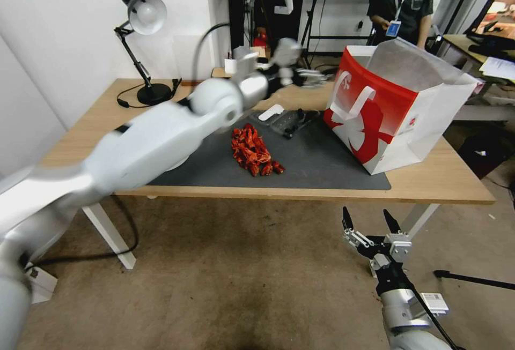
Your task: Pick up the trash from the table and place it into the takeout bag.
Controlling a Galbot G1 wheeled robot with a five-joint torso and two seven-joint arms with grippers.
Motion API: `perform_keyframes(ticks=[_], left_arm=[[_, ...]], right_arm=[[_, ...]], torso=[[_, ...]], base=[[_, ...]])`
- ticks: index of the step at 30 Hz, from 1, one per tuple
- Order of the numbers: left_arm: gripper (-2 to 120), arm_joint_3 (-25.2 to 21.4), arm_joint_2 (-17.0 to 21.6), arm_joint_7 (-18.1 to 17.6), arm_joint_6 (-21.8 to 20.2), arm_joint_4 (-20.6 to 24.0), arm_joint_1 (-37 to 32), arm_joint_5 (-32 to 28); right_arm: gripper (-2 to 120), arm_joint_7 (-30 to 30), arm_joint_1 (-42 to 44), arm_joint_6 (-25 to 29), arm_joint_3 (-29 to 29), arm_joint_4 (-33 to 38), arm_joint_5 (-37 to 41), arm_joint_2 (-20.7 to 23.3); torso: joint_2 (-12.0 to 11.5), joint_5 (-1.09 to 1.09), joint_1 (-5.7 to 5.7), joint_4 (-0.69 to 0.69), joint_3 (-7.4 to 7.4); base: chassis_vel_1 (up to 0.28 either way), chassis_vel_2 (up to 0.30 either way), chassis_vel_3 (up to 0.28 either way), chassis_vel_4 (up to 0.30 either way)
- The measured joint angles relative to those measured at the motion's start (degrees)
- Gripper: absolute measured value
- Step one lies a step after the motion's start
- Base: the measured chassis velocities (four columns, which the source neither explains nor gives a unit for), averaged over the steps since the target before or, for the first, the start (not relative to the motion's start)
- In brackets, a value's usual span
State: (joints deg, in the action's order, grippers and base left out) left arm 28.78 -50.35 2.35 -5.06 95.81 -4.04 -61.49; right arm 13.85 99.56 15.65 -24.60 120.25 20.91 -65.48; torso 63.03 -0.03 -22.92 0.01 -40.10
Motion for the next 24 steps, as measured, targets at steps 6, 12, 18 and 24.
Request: perform_keyframes(ticks=[6, 12, 18, 24], left_arm=[[100, -14.65, 10.99, -0.11, 1.6, 10.9, -20.68, 5.89], [100, -33.81, 12.16, -3.14, 4.37, 18.31, -46.62, 13.18], [100, -43.38, 7.91, -8.91, 9.42, 20.84, -62.83, 24.36], [100, -49.79, -0.68, -14.67, 14.94, 22.08, -76.8, 36.06]], right_arm=[[100, 0.0, -0.14, -0.15, 0.37, 0.26, -0.05, 0.39], [100, -0.03, -0.11, -0.29, 0.54, 0.84, -0.12, 0.59], [100, -0.1, 0.04, -0.32, 0.87, 1.34, -1.02, 0.37], [100, -0.79, 0.55, -0.32, 0.86, 1.77, -1.48, 0.34]], torso=[[0.01, 0.04, 0.01, 0.01, 0.01], [0.01, 0.04, 0.01, -0.01, 0.01], [0.01, 0.03, 0.01, -0.01, 0.0], [0.01, 0.04, 0.01, -0.01, 0.01]], base=[[0.0, 0.0, 0.0, 0.0], [0.0, 0.0, 0.0, 0.0], [0.0, 0.0, 0.0, 0.0], [0.0, 0.0, 0.0, 0.0]])
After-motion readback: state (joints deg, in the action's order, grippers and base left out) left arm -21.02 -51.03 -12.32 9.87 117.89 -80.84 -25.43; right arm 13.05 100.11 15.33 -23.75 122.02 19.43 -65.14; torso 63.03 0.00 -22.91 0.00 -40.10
